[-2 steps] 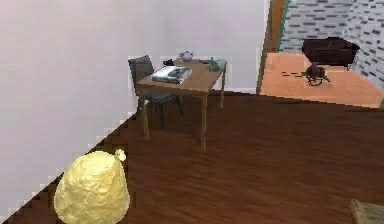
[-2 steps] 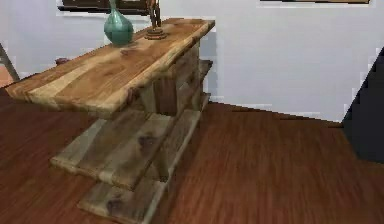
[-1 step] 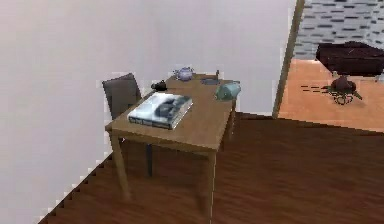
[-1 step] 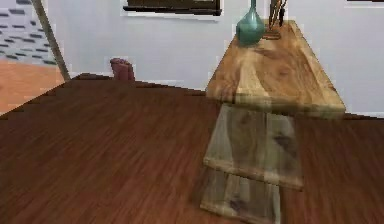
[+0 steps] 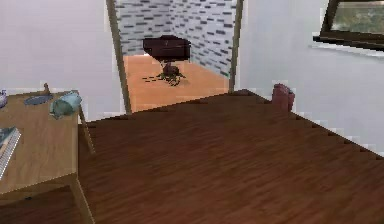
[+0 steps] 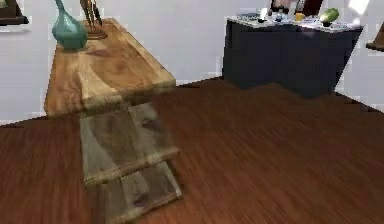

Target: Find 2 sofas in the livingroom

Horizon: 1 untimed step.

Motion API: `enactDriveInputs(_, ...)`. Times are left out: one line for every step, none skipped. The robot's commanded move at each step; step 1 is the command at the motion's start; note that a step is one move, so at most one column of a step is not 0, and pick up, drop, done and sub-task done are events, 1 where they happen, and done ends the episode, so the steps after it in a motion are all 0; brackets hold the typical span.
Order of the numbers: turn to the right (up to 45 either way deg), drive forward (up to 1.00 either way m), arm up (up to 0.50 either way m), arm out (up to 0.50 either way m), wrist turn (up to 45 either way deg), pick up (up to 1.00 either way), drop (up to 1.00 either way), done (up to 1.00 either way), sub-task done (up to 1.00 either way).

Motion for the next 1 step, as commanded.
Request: enactDriveInputs(0.0,1.00,0.00,0.00,0.0,0.00,0.00,0.00,0.00)
